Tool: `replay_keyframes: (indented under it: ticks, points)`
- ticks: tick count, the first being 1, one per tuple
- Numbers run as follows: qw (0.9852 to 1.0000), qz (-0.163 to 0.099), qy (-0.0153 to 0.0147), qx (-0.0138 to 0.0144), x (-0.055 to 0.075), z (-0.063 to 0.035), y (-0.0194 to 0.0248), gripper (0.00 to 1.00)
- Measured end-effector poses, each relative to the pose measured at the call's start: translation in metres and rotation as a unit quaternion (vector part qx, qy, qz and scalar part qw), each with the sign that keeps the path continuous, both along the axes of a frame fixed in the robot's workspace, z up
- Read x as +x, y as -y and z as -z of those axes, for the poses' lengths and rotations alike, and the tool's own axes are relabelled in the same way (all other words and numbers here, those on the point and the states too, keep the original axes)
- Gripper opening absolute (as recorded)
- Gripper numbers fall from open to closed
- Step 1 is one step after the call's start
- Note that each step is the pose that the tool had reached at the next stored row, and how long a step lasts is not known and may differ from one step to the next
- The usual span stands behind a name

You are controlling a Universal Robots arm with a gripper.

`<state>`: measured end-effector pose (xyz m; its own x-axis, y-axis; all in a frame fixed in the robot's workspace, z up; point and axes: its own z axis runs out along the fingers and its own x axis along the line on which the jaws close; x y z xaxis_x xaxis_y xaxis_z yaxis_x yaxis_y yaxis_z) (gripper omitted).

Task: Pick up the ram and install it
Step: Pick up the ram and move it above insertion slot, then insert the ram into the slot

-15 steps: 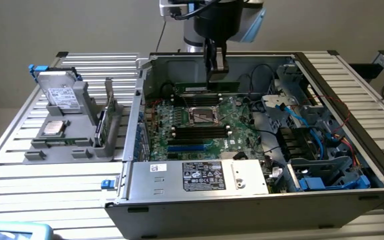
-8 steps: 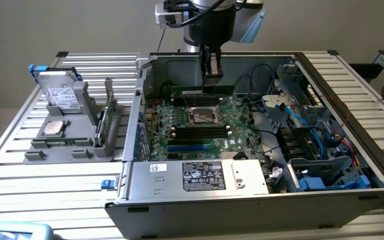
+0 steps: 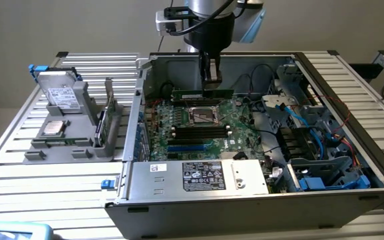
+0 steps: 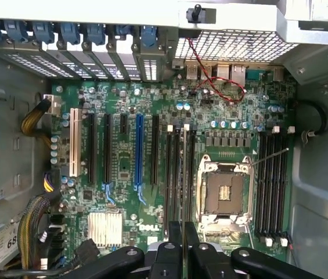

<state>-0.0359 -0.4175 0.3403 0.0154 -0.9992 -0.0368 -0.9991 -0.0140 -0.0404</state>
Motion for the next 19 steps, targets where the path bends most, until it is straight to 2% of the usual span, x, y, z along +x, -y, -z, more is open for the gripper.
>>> replay_keyframes:
  ticks: [13, 19]
  points:
    - [1.0000, 0.000, 0.0000, 0.0000, 0.0000, 0.0002, 0.0000, 0.14]
    - [0.9999, 0.012, 0.0001, 0.0001, -0.0002, 0.0093, 0.0019, 0.14]
